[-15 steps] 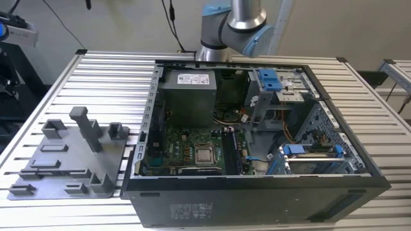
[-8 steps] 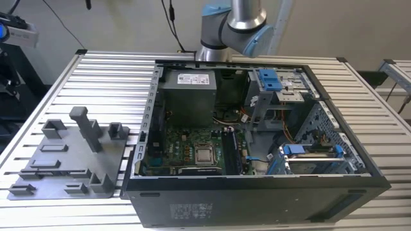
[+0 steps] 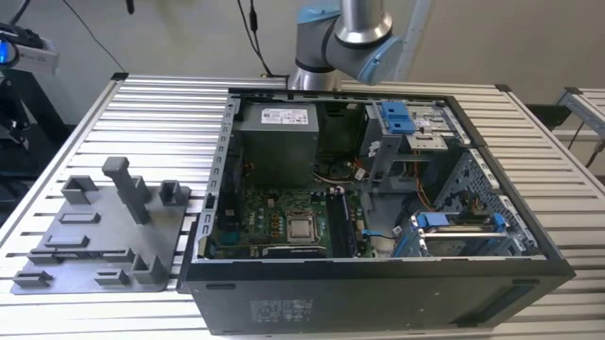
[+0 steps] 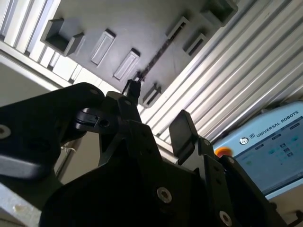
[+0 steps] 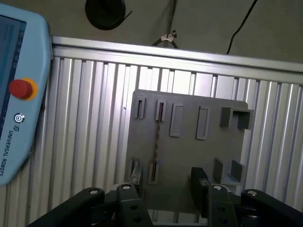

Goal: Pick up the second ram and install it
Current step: 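Pick up the second ram and move it above second insertion slot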

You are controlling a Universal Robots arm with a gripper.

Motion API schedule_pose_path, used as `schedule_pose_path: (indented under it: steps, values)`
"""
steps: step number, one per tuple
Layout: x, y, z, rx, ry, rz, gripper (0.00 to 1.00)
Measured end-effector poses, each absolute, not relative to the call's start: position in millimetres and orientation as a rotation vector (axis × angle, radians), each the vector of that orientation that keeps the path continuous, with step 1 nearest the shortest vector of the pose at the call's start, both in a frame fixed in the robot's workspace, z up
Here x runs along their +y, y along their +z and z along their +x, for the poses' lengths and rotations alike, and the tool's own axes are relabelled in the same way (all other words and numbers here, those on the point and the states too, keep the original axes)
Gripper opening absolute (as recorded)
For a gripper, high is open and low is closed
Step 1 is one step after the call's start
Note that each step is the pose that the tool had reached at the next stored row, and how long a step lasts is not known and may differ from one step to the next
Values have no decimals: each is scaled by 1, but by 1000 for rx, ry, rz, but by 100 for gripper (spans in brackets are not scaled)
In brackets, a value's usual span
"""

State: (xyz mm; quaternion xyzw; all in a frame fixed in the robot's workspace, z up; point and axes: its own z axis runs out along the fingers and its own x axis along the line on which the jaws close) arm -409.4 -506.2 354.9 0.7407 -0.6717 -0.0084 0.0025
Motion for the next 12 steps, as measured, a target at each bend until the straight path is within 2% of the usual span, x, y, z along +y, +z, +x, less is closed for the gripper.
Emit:
schedule_pose_path:
  steps: [12]
  values:
    - [-506, 338, -410, -2124, -26, 2309, 54]
